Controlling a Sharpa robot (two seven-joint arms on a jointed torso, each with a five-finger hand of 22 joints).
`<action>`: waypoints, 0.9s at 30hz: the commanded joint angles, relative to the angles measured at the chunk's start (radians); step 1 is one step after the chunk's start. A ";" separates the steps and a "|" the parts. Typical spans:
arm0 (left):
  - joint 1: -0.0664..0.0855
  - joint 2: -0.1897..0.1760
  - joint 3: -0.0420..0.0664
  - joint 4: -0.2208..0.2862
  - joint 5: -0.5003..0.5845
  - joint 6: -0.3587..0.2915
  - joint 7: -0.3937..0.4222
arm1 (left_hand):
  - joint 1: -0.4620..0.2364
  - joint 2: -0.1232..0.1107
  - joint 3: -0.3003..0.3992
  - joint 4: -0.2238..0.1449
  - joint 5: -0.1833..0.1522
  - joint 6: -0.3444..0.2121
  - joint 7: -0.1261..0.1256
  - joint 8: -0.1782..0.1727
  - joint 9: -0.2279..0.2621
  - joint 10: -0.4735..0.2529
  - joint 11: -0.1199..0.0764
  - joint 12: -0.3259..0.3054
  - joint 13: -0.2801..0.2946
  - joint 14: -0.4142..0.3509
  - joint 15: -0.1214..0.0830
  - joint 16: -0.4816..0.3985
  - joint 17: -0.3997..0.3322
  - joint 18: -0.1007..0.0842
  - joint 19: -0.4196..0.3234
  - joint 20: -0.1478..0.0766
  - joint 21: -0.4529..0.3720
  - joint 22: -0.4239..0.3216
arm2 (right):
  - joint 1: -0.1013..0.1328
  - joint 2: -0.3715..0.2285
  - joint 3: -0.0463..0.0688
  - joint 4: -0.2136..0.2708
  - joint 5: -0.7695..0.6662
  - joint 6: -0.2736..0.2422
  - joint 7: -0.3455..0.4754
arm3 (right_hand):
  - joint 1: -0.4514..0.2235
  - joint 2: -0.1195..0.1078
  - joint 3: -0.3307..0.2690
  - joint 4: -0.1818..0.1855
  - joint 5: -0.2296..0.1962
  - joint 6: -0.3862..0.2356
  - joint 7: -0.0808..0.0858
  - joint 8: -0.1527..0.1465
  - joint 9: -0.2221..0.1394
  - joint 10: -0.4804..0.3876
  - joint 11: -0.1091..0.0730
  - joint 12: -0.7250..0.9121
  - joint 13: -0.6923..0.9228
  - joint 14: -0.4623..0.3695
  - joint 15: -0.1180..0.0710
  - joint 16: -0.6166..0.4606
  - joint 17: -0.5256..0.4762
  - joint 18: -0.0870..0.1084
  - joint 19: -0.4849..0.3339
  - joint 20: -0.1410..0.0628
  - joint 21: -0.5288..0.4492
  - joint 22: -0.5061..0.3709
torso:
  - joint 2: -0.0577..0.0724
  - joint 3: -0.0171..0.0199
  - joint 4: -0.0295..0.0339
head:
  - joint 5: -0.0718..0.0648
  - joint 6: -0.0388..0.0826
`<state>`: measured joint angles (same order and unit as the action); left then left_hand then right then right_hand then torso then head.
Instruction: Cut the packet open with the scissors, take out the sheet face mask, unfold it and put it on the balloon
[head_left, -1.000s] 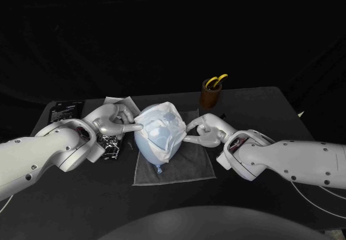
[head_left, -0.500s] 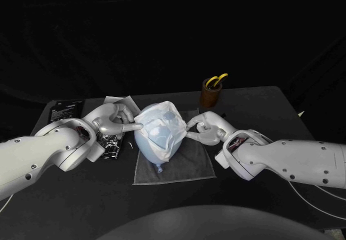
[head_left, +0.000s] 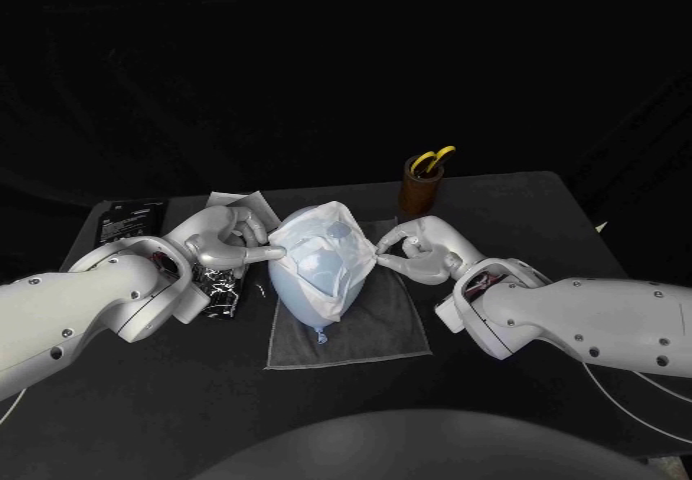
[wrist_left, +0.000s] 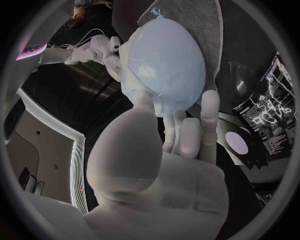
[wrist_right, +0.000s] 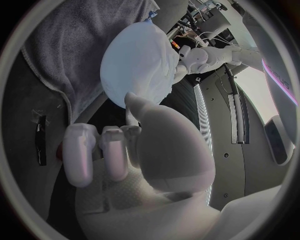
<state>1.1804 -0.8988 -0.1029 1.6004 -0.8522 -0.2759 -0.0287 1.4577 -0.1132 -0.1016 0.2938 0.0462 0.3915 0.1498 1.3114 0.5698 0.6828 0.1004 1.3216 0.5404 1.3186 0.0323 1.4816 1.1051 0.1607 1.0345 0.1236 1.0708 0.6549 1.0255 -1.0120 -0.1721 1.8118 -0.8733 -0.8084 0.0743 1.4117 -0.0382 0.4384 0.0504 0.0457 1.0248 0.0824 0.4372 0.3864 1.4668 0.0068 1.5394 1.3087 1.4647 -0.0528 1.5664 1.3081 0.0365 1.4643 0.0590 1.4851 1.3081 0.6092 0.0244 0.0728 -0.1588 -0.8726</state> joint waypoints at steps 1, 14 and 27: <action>-0.001 0.003 -0.001 -0.001 0.002 0.012 -0.002 | 0.000 0.008 0.005 -0.001 0.001 0.002 0.012 0.002 -0.001 0.003 -0.006 0.004 -0.002 0.008 -0.001 0.007 0.002 0.011 0.008 0.001 0.006 0.001 | 0.000 -0.016 0.000 0.002 -0.016 0.005 -0.013 | -0.012 0.002 0.008 0.000 0.003 0.001 -0.007 0.009 0.042 0.085 -0.004 0.005 0.241 0.106 -0.005 0.004 0.263 -0.018 0.074 -0.009 0.002 0.238 | 0.000 -0.0002 -0.0010 | -0.002 0.000; -0.001 0.005 -0.001 -0.004 0.002 0.011 -0.003 | 0.000 0.008 0.005 -0.001 0.001 0.002 0.012 0.002 -0.001 0.003 -0.006 0.004 -0.002 0.008 -0.001 0.007 0.002 0.011 0.008 0.001 0.006 0.001 | 0.000 -0.050 -0.001 0.003 -0.093 0.122 -0.120 | -0.025 0.000 0.024 -0.005 0.003 -0.005 -0.009 0.025 0.056 0.087 -0.006 0.008 0.244 0.106 -0.006 0.004 0.263 -0.018 0.074 -0.010 0.003 0.238 | 0.000 0.0000 0.0009 | -0.010 0.000; -0.001 0.005 -0.001 -0.002 0.002 0.013 -0.003 | 0.000 0.008 0.005 -0.001 0.001 0.002 0.012 0.002 -0.001 0.003 -0.006 0.004 -0.002 0.008 -0.001 0.007 0.002 0.011 0.008 0.001 0.006 0.001 | -0.003 -0.025 -0.005 0.001 -0.072 0.046 -0.061 | -0.092 -0.127 -0.038 -0.014 0.002 -0.188 0.067 -0.102 0.004 0.016 0.059 -0.082 0.178 0.106 0.046 0.004 0.263 -0.010 0.054 0.023 -0.043 0.224 | 0.001 0.0000 0.0009 | -0.011 0.000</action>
<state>1.1804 -0.8954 -0.1031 1.5965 -0.8519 -0.2757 -0.0293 1.4577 -0.1132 -0.1016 0.2938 0.0462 0.3916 0.1497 1.3112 0.5698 0.6827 0.1005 1.3208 0.5404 1.3186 0.0323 1.4859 1.1057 0.1606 1.0345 0.1236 1.0708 0.6546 1.0239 -1.0407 -0.1774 1.8111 -0.9455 -0.7186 -0.0360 1.3159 -0.1464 0.4078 0.0373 0.0515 0.8448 0.1443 0.3461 0.3964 1.4640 0.0590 1.4501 1.3081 1.4661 -0.0109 1.5666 1.3076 0.0355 1.4644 0.0744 1.4381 1.3076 0.6094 0.0238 0.0735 -0.1689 -0.8727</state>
